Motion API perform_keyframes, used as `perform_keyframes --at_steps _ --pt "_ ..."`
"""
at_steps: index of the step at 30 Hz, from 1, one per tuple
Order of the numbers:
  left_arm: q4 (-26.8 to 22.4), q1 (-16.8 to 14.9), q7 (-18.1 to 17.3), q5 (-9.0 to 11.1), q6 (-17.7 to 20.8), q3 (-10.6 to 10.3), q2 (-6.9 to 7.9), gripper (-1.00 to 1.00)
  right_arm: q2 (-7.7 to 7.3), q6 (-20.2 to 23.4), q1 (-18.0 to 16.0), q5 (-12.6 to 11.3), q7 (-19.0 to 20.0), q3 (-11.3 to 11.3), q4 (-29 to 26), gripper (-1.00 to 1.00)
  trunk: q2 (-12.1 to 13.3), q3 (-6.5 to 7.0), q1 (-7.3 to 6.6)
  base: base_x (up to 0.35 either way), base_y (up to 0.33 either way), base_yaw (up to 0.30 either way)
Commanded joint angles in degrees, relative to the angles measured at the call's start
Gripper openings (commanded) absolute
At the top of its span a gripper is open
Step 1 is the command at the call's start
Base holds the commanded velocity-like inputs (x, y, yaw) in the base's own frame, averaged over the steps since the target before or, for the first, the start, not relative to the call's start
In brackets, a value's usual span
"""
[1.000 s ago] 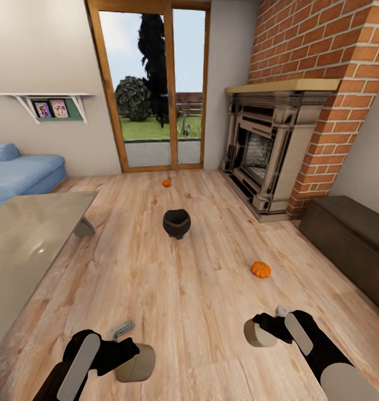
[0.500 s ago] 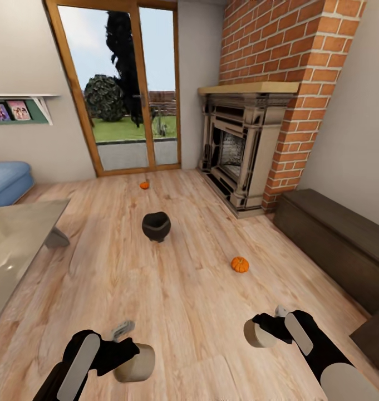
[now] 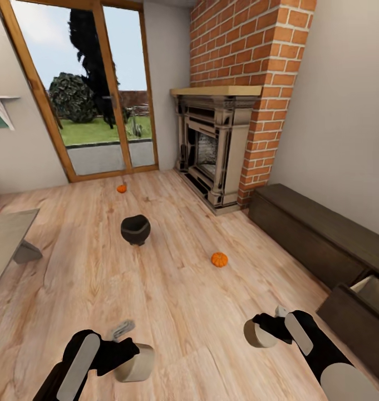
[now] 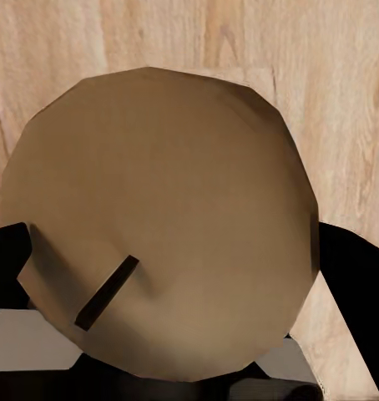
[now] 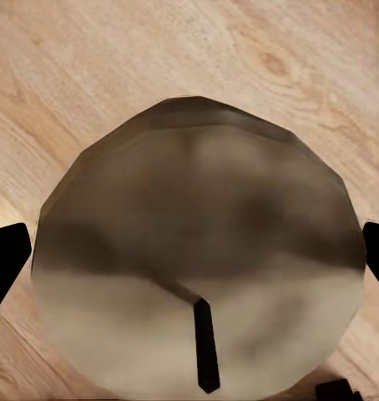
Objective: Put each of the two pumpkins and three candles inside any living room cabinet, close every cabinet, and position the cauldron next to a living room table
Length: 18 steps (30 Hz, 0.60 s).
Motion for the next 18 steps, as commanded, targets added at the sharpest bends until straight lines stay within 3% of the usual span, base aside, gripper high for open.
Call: perform_keyframes --at_steps 1,11,18 --pt "0.0 0.0 0.0 0.2 0.0 0.0 -0.03 -1.0 0.0 0.0 0.0 -0.1 0.0 0.0 0.0 -1.0 0.4 0.19 -0.23 -0.111 0.0 -0.275" --pt "0.0 0.0 0.0 0.2 0.0 0.0 -0.05 -1.0 0.0 0.0 0.0 -0.1 0.0 0.0 0.0 -1.0 4.4 1.98 -2.42 -0.031 0.0 -0.276" --pt "0.0 0.0 0.0 0.2 0.0 0.0 -0.05 -1.0 0.0 0.0 0.0 -0.1 0.0 0.0 0.0 -1.0 7.2 3.24 -3.96 -0.259 0.0 -0.276"
